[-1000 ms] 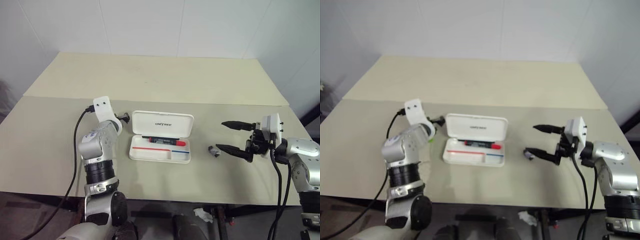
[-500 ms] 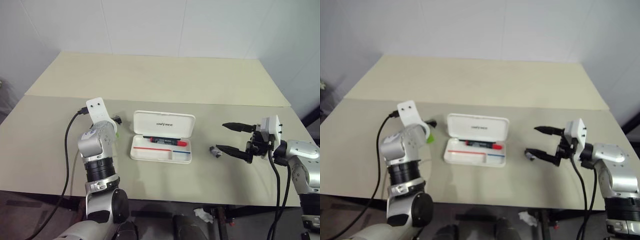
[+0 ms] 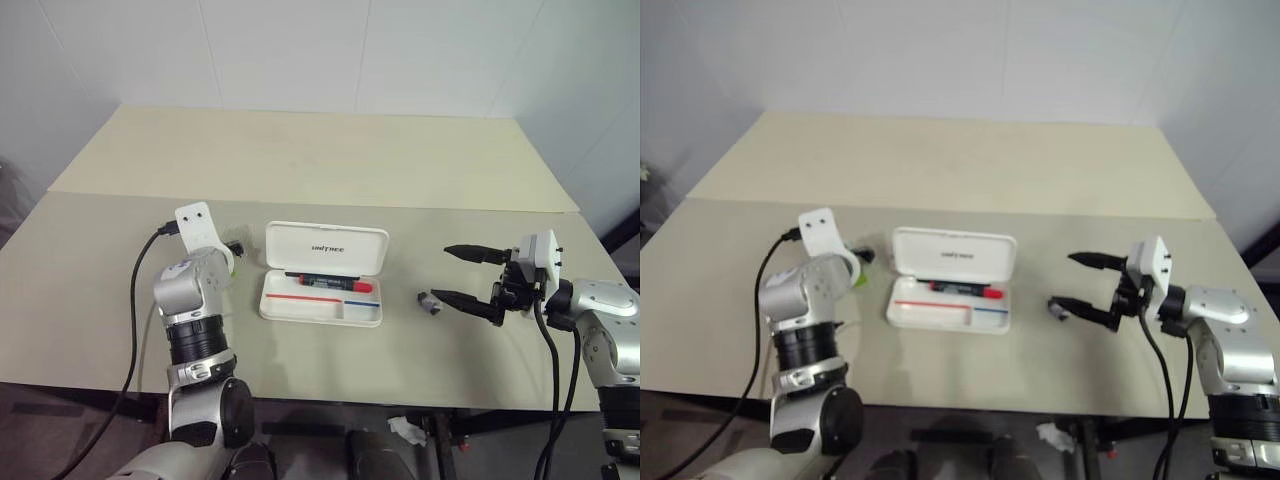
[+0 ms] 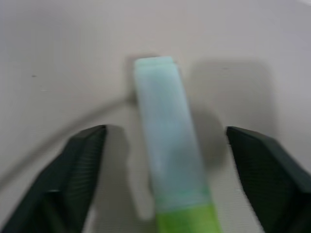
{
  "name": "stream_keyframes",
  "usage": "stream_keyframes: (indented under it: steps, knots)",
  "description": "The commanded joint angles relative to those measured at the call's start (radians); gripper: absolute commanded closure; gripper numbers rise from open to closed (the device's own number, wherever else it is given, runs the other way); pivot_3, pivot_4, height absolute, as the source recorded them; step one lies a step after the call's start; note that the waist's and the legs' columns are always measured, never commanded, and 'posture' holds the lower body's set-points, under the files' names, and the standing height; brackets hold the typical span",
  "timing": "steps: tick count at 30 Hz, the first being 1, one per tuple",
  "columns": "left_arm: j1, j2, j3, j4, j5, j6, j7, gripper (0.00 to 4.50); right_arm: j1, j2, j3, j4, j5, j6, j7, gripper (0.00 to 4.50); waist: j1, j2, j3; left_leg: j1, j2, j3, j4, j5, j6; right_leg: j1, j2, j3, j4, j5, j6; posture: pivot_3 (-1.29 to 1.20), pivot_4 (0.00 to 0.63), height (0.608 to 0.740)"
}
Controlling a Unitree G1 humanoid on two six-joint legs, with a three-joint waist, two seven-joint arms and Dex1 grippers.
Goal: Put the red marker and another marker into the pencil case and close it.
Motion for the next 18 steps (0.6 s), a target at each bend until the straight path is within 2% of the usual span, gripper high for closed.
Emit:
stream_keyframes:
  steps: [1, 6, 7, 13, 18]
  knots:
    - [-0.013, -0.005, 0.012, 0.031, -0.007, 0.029, -0.003, 1.63, -0.006, -0.001, -0.015, -0.035, 0.009, -0.015, -0.008, 0.00, 0.002, 0.000, 0.000, 0.000, 0.000, 0.000, 0.000, 0.000, 0.000, 0.000, 0.000, 0.000, 0.000, 0.000, 0.000, 0.00, 0.150, 0.740]
    - [-0.022, 0.001, 0.006, 0.051, -0.005, 0.028, -0.007, 3.22, 0.002, 0.001, -0.018, -0.041, 0.009, -0.016, -0.016, 0.00, 0.004, 0.000, 0.000, 0.000, 0.000, 0.000, -0.001, 0.000, 0.000, 0.003, 0.000, 0.000, -0.007, 0.002, 0.002, 0.00, 0.150, 0.740]
    - [-0.023, 0.002, 0.006, 0.053, -0.004, 0.027, -0.007, 3.40, 0.002, 0.001, -0.018, -0.042, 0.009, -0.016, -0.018, 0.00, 0.005, 0.000, 0.000, 0.000, 0.000, 0.000, -0.001, 0.000, 0.000, 0.003, -0.001, 0.000, -0.008, 0.003, 0.002, 0.00, 0.150, 0.740]
    - [-0.054, 0.055, -0.022, 0.067, -0.015, -0.034, -0.056, 3.39, -0.006, 0.000, -0.017, -0.034, 0.006, -0.021, -0.024, 0.00, 0.005, 0.000, 0.000, 0.000, 0.000, 0.000, 0.000, 0.001, 0.000, 0.003, -0.001, 0.000, -0.008, 0.004, 0.001, 0.00, 0.150, 0.740]
    - [-0.092, 0.197, -0.142, 0.098, -0.038, -0.137, -0.254, 3.39, -0.012, -0.003, -0.019, -0.026, 0.006, -0.025, -0.021, 0.00, -0.001, 0.000, 0.000, -0.001, 0.000, 0.000, -0.001, 0.002, 0.000, 0.002, 0.000, 0.000, -0.010, 0.006, 0.001, 0.00, 0.150, 0.740]
